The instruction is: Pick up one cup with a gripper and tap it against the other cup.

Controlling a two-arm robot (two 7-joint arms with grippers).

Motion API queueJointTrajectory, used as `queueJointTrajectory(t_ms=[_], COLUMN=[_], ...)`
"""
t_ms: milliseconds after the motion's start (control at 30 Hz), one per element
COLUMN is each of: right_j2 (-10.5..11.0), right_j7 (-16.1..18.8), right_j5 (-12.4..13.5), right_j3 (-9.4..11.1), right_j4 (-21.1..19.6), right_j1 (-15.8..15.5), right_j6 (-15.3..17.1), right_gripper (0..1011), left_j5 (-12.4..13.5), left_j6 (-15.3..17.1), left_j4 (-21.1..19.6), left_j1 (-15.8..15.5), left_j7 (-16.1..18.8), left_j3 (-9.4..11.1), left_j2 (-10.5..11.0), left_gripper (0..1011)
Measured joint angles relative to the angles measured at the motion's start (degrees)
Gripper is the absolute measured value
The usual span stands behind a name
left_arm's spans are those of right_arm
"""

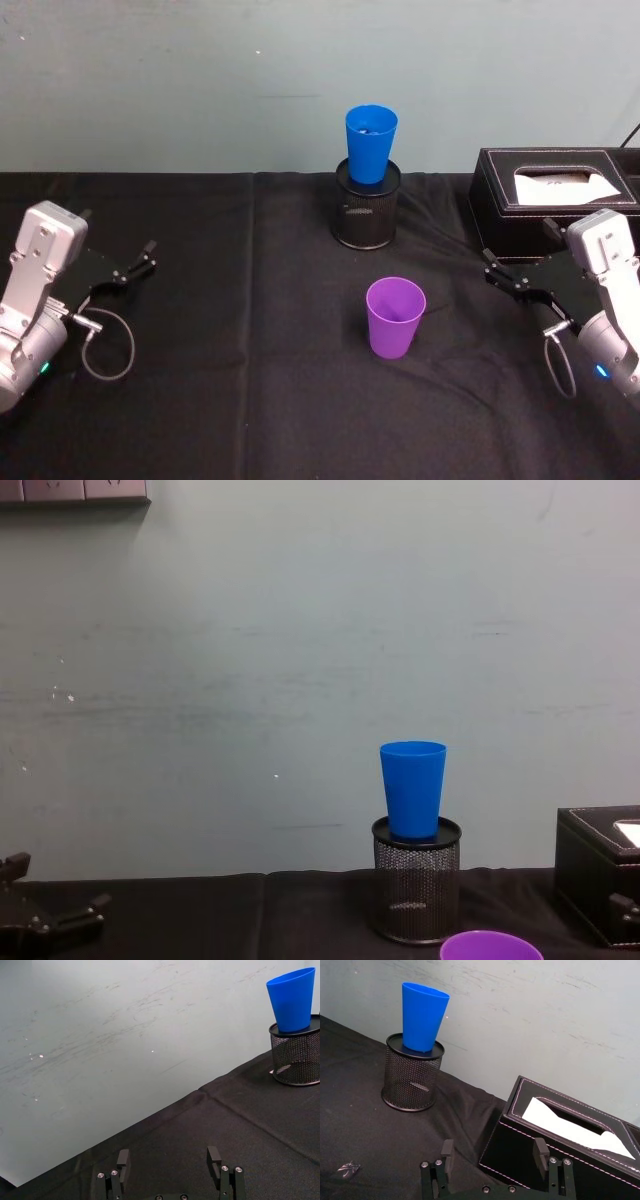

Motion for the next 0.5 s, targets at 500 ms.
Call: queueJointTrajectory(t_ms=[500], right_j2=[0.0], right_j7=[0.0], right_j5=[0.0], right_j3=[0.0], right_j4=[0.0], right_j1=[0.0], right_j6=[0.0], right_gripper=[1003], left_j5=[0.0], left_j6=[0.0], left_j4=[0.0], left_j1=[0.0], left_j7=[0.0], left_j3=[0.0], left_j2=[0.0], left_gripper=[1000])
